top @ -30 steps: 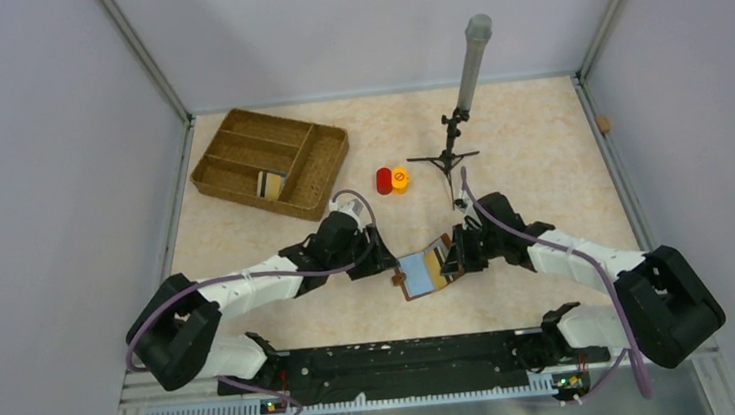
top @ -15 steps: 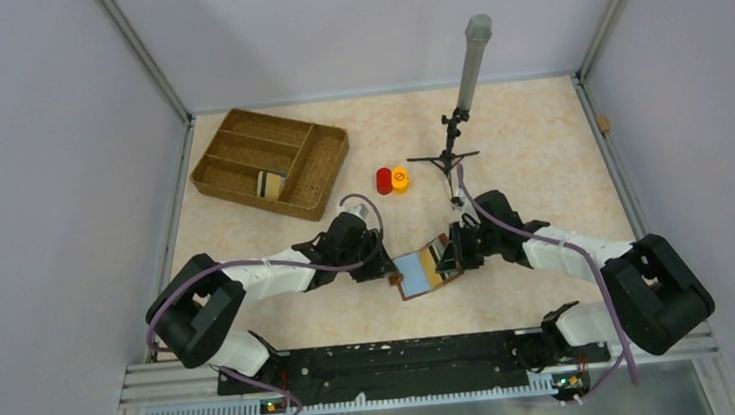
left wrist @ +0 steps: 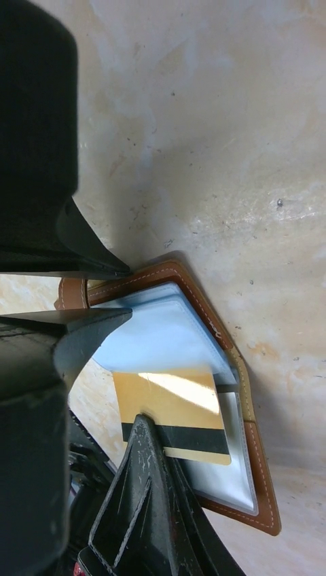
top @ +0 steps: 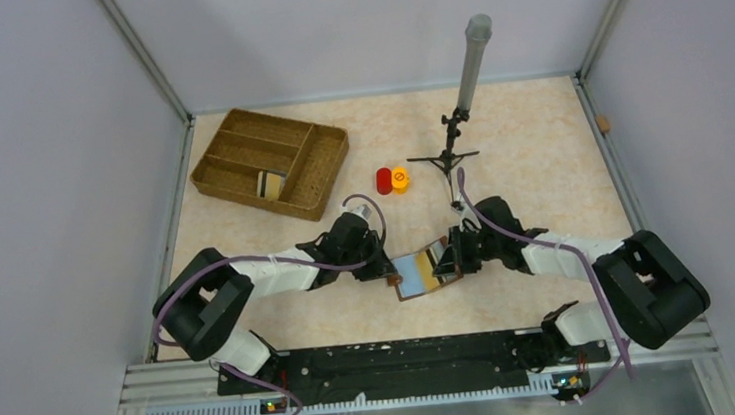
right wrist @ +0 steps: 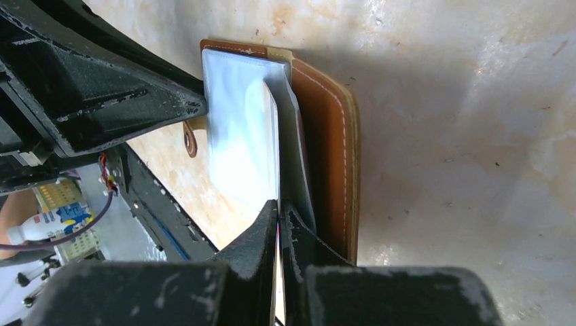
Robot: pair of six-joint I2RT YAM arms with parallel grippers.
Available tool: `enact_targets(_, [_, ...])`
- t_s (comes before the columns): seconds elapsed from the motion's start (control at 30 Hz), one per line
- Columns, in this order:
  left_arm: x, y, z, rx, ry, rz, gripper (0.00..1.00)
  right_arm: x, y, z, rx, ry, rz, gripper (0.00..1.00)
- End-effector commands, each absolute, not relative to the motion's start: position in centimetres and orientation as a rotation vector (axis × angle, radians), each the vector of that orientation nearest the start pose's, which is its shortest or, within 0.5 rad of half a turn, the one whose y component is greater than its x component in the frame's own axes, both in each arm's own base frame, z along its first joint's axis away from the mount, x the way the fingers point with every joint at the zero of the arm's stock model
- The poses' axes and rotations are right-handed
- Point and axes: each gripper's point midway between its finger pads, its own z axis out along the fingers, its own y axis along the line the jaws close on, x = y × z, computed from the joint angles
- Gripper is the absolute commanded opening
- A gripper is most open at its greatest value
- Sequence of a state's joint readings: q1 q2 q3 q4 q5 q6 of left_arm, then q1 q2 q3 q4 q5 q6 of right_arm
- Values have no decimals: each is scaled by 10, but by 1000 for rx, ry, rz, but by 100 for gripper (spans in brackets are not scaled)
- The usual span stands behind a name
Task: Put the credit cards into the card holder
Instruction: Insert the credit card into the card holder.
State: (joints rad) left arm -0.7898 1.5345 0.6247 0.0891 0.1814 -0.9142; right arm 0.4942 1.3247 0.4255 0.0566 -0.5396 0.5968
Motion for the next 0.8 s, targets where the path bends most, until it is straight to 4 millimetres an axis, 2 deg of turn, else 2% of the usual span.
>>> enact_targets(0.0, [206,-301,28,-47,2609,-938,24,185,223,21,-90,2588,1117,0])
enact_targets(0.23, [204,-301,26,-47,2616,-937,20,186,222,15,-57,2571,1115,0])
enact_targets(0.77, [203,-301,24,-47,2622,-935,18,193,218,10,3,2502,1093,0])
